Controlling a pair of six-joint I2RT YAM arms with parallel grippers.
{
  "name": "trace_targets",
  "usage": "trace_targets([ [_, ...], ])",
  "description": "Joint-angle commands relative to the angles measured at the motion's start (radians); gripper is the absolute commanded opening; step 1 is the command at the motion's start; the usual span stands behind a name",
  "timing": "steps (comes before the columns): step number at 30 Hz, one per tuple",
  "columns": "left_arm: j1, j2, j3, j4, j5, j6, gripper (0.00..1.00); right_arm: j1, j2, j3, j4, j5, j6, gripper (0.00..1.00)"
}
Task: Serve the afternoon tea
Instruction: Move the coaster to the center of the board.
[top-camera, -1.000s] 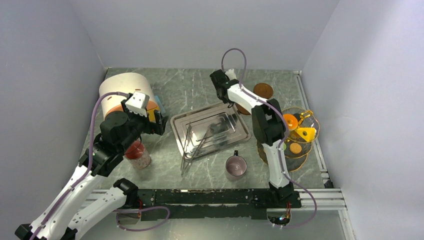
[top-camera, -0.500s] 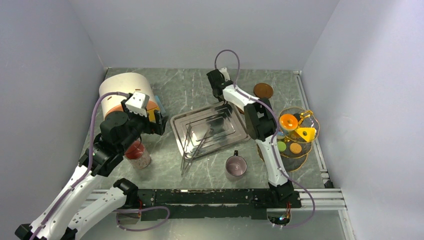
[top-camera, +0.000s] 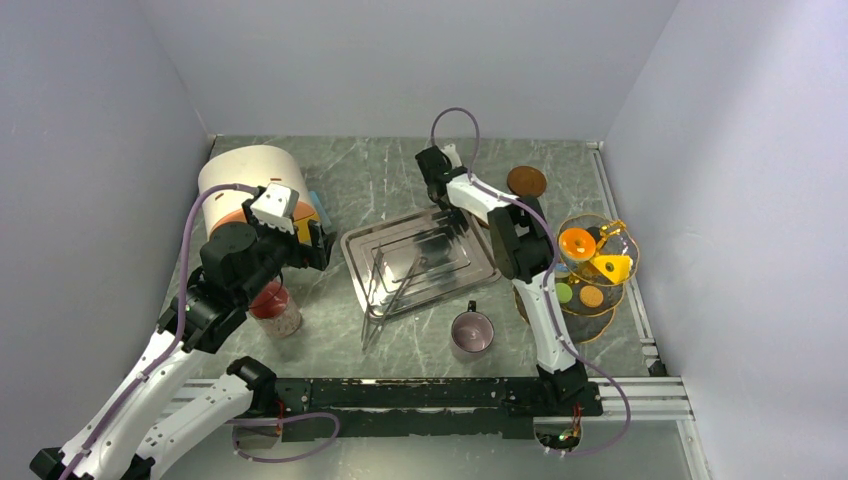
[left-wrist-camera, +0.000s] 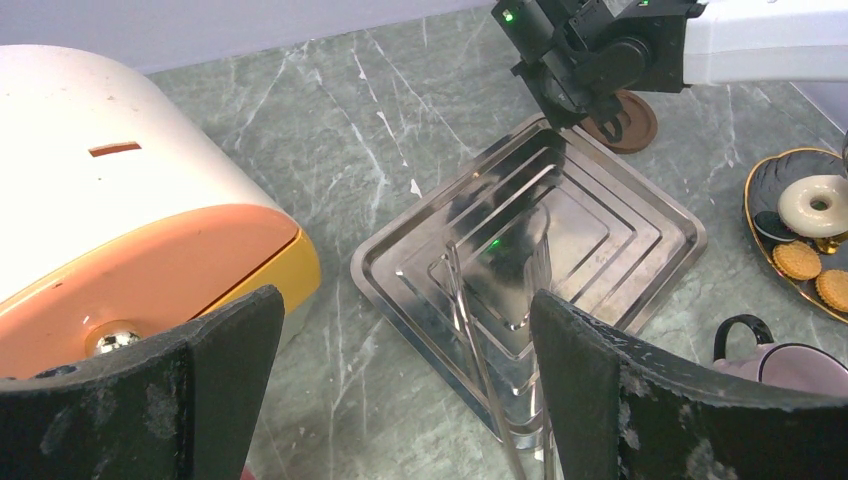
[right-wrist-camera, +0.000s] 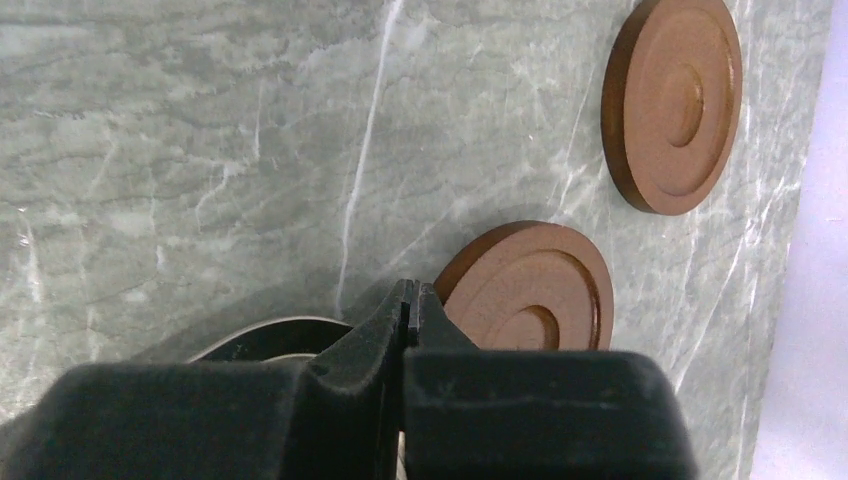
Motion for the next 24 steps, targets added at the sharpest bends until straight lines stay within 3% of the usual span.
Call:
trace_targets([
  [1, -0.007, -0.010, -0.003, 0.003, -0.007, 0.013, 0.98, -0.004, -0.026, -0.037, -0.049, 0.012, 0.011, 0.00],
  [15, -0.006, -0.013, -0.003, 0.003, -0.006, 0.013, 0.97, -0.024, -0.148, -0.239, -0.015, 0.094, -0.005, 0.00],
  [24, -0.006, -0.015, -0.003, 0.003, -0.008, 0.013, 0.97, -0.039, -0.152, -0.255, -0.046, 0.153, 0.024, 0.00],
])
